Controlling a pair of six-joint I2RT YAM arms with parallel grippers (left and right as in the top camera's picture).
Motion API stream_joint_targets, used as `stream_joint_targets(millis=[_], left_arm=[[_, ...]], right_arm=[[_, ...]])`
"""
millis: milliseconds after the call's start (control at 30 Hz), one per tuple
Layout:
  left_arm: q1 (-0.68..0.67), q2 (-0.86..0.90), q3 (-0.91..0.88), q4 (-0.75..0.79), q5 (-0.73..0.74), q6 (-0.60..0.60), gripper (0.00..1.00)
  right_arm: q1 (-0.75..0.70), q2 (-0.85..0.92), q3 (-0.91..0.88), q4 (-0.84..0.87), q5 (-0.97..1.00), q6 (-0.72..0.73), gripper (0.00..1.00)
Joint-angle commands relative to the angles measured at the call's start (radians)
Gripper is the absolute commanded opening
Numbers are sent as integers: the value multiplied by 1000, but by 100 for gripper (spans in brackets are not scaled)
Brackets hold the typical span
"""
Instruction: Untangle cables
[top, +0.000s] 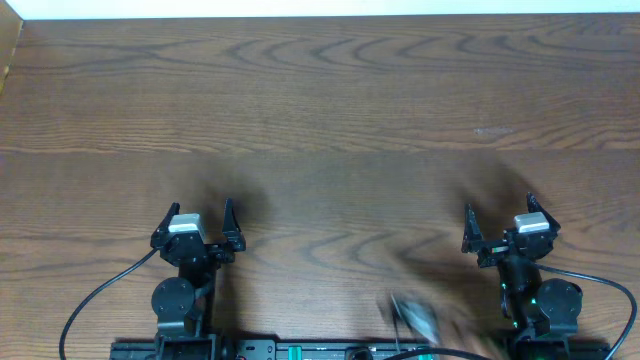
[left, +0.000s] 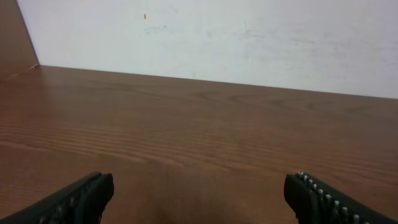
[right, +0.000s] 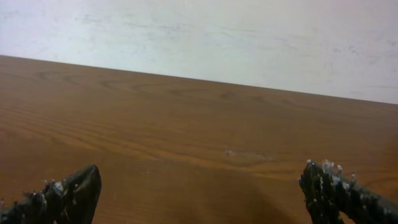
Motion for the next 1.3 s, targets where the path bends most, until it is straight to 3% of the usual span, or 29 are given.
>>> stream_joint_targets(millis=[0, 1267], left_arm=[[3, -5, -9, -48, -10, 21, 93], [3, -5, -9, -48, -10, 21, 93]], right_arm=[[6, -6, -2, -4, 4, -8, 99], [6, -6, -2, -4, 4, -8, 99]])
